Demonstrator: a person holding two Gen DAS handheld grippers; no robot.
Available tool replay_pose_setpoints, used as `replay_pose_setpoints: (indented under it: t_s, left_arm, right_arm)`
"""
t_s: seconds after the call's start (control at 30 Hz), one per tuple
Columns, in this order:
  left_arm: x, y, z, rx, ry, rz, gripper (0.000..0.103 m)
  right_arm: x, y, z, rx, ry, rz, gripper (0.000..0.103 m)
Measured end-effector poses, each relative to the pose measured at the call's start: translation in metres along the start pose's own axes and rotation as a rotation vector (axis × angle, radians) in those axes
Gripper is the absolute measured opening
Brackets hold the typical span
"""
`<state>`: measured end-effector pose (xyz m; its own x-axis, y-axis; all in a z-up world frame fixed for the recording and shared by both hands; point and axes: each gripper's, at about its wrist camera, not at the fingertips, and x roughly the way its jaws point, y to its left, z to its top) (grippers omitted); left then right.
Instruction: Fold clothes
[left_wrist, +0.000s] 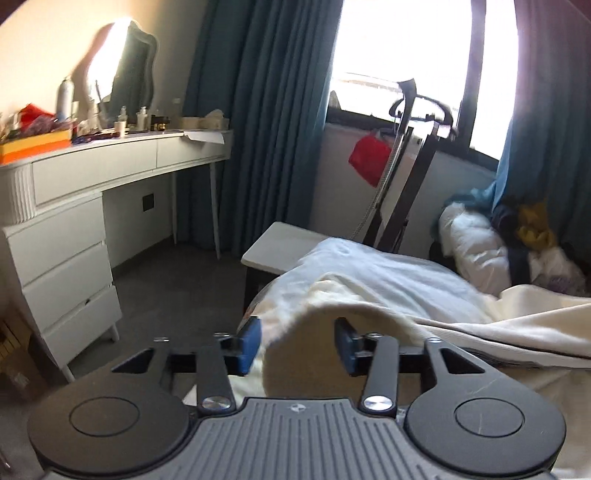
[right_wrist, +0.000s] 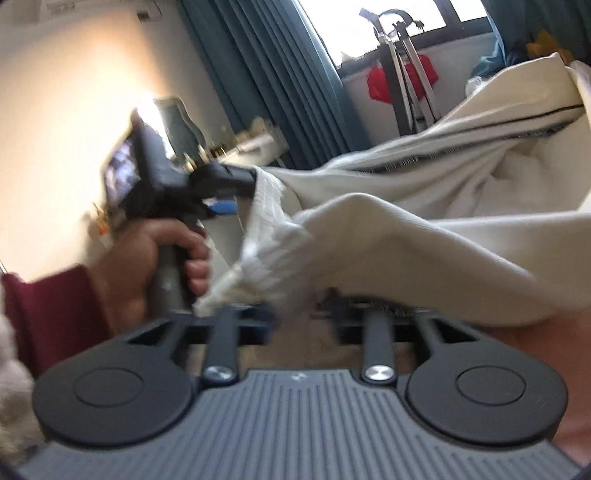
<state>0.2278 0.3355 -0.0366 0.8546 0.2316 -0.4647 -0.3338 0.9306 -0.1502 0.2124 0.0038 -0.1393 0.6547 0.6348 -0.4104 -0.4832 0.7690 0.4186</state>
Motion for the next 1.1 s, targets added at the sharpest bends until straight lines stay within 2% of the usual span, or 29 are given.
replay_pose_setpoints:
  t_s: [0.03, 0.07, 0.1, 0.2, 0.3, 0.43, 0.57, 0.67, 0.73, 0.83, 0.93, 1.0, 1.1]
  left_arm:
    - [-0.015, 0.003, -0.004, -0.011, -0.004, 0.002, 0.061]
    - [-0.031, 0.006, -0.008, -0.016, -0.004, 0.017, 0.063]
    - [-0.048, 0.009, -0.012, -0.024, -0.01, 0.028, 0.065]
    - [-0.104, 0.006, -0.019, 0.015, -0.04, 0.016, 0.07]
    - [-0.16, -0.008, -0.026, 0.065, -0.083, -0.011, 0.077]
    - [-0.221, -0.037, -0.038, 0.101, -0.11, -0.072, 0.079]
    - [-0.271, -0.086, -0.054, 0.145, -0.124, -0.167, 0.08]
    - [-0.294, -0.123, -0.074, 0.151, -0.111, -0.237, 0.081]
    - [-0.3, -0.143, -0.092, 0.15, -0.1, -0.278, 0.081]
    - [-0.302, -0.178, -0.123, 0.23, -0.114, -0.296, 0.082]
    - [-0.291, -0.205, -0.148, 0.316, -0.094, -0.304, 0.082]
    - [-0.282, -0.217, -0.16, 0.366, -0.101, -0.306, 0.084]
    - [-0.242, -0.235, -0.159, 0.432, -0.092, -0.299, 0.087]
  right_arm:
    - [-0.003, 0.004, -0.004, -0.012, 0.004, -0.01, 0.076]
    - [-0.009, 0.007, -0.007, -0.024, 0.003, -0.011, 0.082]
    - [-0.016, 0.009, -0.01, -0.034, 0.004, -0.008, 0.083]
    - [-0.038, 0.012, -0.012, -0.041, 0.018, 0.02, 0.083]
    - [-0.071, 0.013, -0.013, -0.044, -0.009, 0.03, 0.083]
    - [-0.124, -0.002, 0.004, -0.057, -0.085, -0.023, 0.083]
    - [-0.176, -0.025, 0.021, -0.083, -0.15, -0.086, 0.083]
    - [-0.205, -0.046, 0.033, -0.11, -0.193, -0.152, 0.083]
    - [-0.22, -0.064, 0.034, -0.123, -0.222, -0.189, 0.083]
    - [-0.23, -0.099, 0.026, -0.091, -0.238, -0.228, 0.083]
    - [-0.231, -0.129, 0.018, -0.029, -0.195, -0.272, 0.083]
    - [-0.229, -0.141, 0.019, -0.003, -0.171, -0.296, 0.083]
    - [-0.231, -0.148, 0.023, -0.001, -0.191, -0.314, 0.083]
